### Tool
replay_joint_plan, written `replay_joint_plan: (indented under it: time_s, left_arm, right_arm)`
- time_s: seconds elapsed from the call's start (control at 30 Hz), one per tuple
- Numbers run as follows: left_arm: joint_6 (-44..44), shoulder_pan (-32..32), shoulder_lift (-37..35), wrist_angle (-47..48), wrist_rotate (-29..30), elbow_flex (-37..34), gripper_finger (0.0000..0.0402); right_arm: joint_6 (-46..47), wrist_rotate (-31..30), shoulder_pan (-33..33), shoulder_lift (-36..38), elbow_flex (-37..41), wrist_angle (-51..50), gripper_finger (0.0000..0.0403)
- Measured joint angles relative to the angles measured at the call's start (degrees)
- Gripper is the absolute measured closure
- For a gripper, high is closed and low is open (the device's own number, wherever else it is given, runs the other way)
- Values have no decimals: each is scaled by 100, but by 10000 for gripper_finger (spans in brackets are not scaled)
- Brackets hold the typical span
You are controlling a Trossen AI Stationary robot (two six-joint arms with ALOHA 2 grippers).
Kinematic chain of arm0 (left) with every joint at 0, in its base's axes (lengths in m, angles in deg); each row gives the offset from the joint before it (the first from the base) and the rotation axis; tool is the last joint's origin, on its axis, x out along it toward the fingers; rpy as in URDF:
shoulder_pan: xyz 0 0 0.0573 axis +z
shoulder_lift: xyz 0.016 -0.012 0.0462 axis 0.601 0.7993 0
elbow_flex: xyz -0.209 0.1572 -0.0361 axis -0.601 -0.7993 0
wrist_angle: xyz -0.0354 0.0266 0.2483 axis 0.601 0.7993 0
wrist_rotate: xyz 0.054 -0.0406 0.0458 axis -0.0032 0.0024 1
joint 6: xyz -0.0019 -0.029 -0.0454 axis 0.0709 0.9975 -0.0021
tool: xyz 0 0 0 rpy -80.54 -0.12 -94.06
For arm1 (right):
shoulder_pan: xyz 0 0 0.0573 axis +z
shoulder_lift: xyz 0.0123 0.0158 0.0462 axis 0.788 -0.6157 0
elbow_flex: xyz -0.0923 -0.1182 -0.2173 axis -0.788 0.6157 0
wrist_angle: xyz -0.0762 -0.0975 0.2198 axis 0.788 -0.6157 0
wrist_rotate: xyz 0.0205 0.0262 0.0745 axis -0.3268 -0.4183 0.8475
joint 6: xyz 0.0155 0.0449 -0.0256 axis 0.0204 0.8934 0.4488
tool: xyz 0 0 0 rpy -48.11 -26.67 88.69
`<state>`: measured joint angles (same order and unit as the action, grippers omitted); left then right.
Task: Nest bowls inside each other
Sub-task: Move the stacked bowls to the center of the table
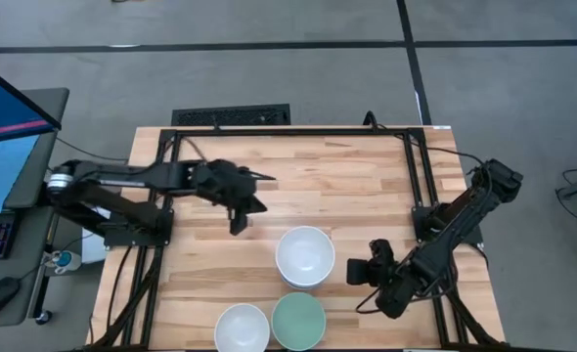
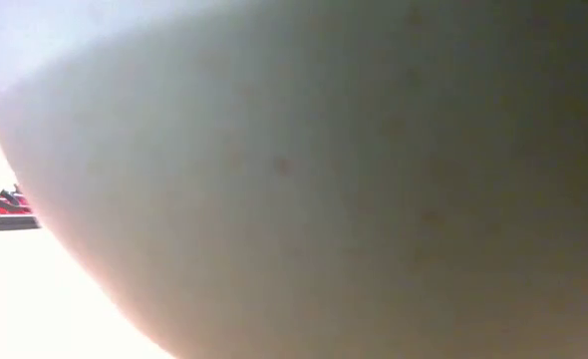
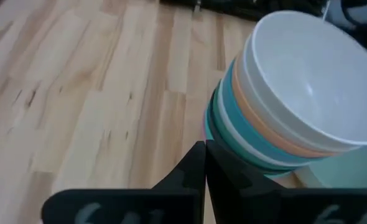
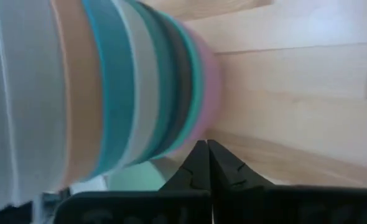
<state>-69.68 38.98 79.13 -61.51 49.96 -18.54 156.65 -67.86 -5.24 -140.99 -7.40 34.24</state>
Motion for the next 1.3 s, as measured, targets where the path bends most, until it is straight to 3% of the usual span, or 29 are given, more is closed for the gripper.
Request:
replay_joint_plan:
  time_s: [0.37, 0.57, 1.03, 1.3]
  left_arm:
    - [960, -105, -317, -592, -103, -1350, 400]
    - [986, -98, -196, -617, -109, -1365, 400]
    - [1109, -109, 667, -1486, -582, -1367, 400]
    - [1108, -109, 758, -1491, -603, -1369, 400]
  right_arm:
    - [-300, 292, -619, 0, 490, 1462, 399]
    - [-298, 758, -755, 0, 542, 1531, 393]
    - [-315, 743, -791, 0, 542, 1773, 395]
    - [-940, 1010, -1120, -306, 530, 2549, 395]
